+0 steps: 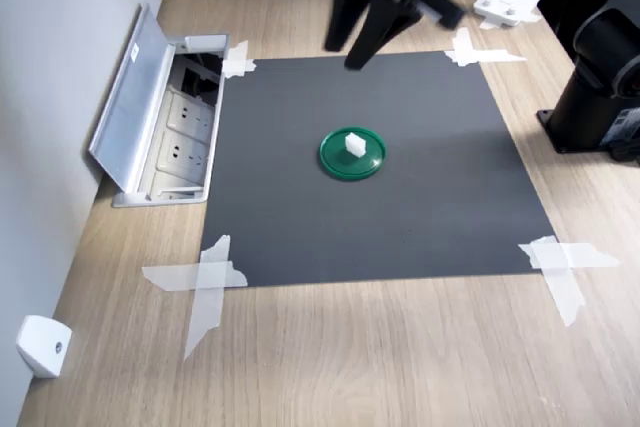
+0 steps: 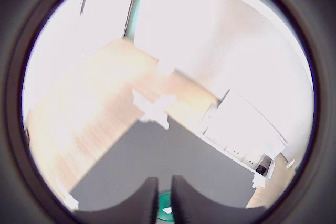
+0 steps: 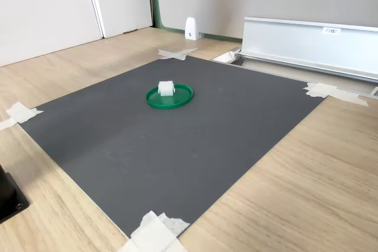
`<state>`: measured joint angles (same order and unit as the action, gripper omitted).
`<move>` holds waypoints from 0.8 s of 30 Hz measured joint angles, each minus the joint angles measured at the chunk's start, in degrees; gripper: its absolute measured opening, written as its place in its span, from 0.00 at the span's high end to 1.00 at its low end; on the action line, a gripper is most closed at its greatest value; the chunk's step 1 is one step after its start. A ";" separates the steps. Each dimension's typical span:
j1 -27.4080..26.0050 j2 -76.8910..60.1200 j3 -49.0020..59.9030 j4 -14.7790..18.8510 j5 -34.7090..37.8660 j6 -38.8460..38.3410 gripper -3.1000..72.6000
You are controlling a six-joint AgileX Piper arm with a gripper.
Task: Grasp a white terminal and put it on the green lid.
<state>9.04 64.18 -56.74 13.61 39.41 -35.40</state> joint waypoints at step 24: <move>-9.75 -57.88 48.10 12.06 -23.18 2.92 0.97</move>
<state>-0.70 6.30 -8.65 25.67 16.23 -32.48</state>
